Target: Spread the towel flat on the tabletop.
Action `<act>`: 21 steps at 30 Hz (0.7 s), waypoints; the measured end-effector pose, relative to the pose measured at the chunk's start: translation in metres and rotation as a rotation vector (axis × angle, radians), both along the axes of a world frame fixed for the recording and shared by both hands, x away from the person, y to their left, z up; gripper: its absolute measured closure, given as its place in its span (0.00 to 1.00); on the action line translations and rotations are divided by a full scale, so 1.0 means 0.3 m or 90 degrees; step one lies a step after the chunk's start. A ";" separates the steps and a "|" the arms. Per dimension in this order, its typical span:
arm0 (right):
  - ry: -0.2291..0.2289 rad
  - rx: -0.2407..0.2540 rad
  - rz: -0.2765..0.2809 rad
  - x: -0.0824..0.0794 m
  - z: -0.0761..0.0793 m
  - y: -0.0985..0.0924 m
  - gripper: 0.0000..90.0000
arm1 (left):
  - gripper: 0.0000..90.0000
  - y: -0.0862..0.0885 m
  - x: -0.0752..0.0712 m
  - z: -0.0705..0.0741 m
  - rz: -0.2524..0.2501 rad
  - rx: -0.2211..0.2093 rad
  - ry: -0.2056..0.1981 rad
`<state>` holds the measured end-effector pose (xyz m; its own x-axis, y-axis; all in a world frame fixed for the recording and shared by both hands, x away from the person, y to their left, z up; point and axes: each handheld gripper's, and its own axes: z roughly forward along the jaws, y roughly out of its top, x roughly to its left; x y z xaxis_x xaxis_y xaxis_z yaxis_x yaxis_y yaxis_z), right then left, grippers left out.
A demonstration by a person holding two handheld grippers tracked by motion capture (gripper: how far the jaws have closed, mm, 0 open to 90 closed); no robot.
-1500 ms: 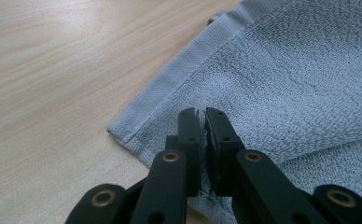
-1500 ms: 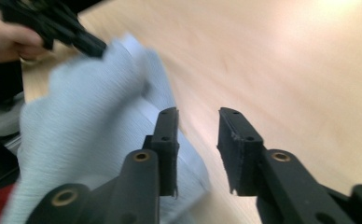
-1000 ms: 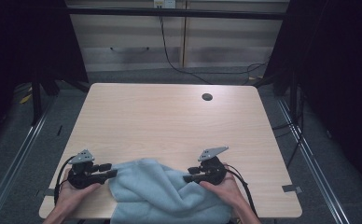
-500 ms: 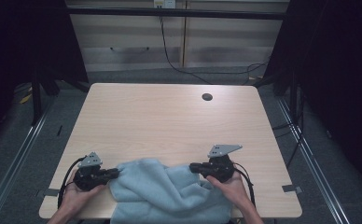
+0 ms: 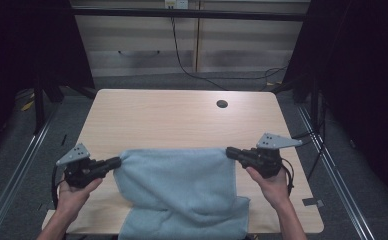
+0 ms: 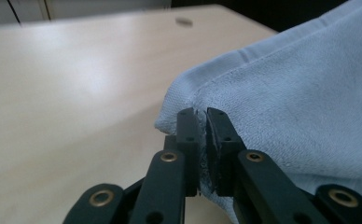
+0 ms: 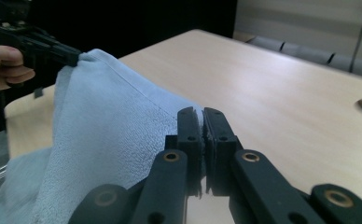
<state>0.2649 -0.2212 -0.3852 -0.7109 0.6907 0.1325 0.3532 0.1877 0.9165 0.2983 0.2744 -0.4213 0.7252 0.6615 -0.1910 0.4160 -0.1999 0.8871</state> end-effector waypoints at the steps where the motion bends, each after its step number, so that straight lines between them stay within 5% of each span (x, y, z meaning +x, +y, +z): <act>1: -0.007 -0.001 -0.004 0.008 0.016 -0.006 0.96 | 0.94 -0.006 0.017 0.032 0.003 -0.007 -0.012; 7: -0.059 0.009 -0.052 0.114 0.164 -0.039 0.96 | 0.94 -0.056 0.166 0.221 0.024 -0.026 -0.061; 11: -0.072 0.004 -0.094 0.215 0.235 -0.063 0.96 | 0.94 -0.096 0.285 0.295 0.038 -0.045 -0.076; 16: -0.058 -0.046 -0.177 0.355 0.243 -0.081 0.93 | 0.92 -0.150 0.408 0.293 0.084 -0.036 -0.065; 18: -0.039 -0.050 -0.200 0.392 0.217 -0.087 0.82 | 0.84 -0.148 0.450 0.260 0.119 -0.018 -0.036; 21: -0.015 -0.035 -0.219 0.412 0.163 -0.096 0.74 | 0.81 -0.137 0.456 0.209 0.116 -0.011 -0.007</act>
